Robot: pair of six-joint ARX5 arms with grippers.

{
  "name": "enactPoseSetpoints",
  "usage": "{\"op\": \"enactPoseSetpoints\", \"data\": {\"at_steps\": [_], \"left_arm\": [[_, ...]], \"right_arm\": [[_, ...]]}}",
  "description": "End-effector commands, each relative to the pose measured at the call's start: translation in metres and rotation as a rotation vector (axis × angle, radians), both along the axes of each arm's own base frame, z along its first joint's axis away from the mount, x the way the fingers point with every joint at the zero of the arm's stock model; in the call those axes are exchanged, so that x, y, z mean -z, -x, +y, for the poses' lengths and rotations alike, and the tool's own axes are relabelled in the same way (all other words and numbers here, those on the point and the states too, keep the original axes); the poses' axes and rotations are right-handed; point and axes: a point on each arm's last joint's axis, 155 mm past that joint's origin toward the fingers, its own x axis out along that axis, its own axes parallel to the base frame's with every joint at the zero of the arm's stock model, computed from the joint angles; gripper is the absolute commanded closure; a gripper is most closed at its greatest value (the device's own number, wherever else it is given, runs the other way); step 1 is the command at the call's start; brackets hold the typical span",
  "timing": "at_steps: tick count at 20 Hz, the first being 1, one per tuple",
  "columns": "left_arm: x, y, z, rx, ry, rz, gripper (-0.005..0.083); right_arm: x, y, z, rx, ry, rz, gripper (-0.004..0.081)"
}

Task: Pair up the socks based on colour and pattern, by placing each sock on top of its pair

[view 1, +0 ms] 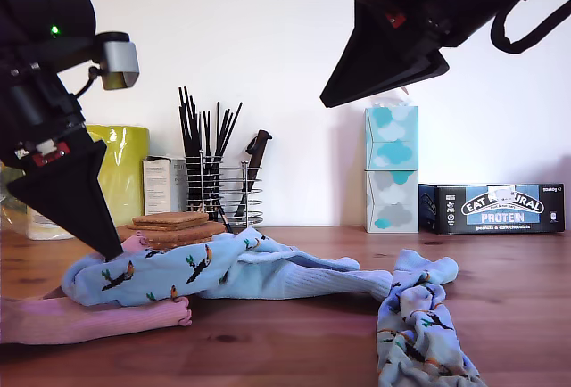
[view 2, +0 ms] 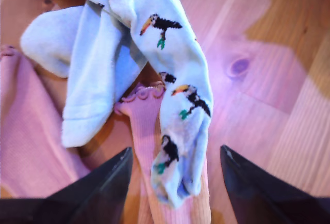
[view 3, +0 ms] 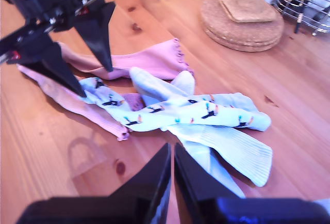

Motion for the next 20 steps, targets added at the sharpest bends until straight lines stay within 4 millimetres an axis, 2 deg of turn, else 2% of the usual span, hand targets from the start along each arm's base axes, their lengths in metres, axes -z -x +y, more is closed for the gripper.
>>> {"op": "enactPoseSetpoints", "data": {"at_steps": [1,2,4,5,7,9,11,14,16,20], "left_arm": [[0.013,0.001,-0.001,0.007,-0.011,0.024,0.0290],[0.015,0.000,-0.001,0.007,-0.011,0.024,0.0367],[0.014,0.001,-0.004,0.014,-0.006,0.022,0.0684],[0.013,0.000,-0.007,0.014,0.003,0.019,0.0810],[0.004,0.000,-0.019,-0.003,0.080,0.046,0.0798],[-0.014,-0.001,-0.034,-0.044,0.175,0.097,0.0798],[-0.037,-0.002,-0.047,-0.076,0.253,0.151,0.0798],[-0.075,-0.010,-0.067,-0.212,0.411,0.272,0.0798],[-0.099,-0.008,-0.082,-0.260,0.519,0.376,0.0798],[-0.125,0.003,-0.098,-0.294,0.640,0.544,0.0798]], "right_arm": [[0.005,0.001,0.000,-0.007,0.008,0.004,0.0783],[0.005,0.002,0.001,-0.016,0.005,0.006,0.0783],[0.004,0.007,0.005,-0.049,0.000,0.008,0.0783],[0.004,0.008,0.006,-0.059,-0.002,0.007,0.0783],[0.000,0.010,0.010,-0.100,0.011,-0.034,0.0782],[-0.003,0.015,0.017,-0.158,0.030,-0.085,0.0747],[-0.003,0.021,0.022,-0.217,0.075,-0.147,0.0683],[-0.002,0.027,0.027,-0.266,0.109,-0.188,0.0587],[-0.004,0.027,0.028,-0.278,0.131,-0.224,0.0541],[-0.025,0.017,0.033,-0.290,0.134,-0.372,0.0406]]}}
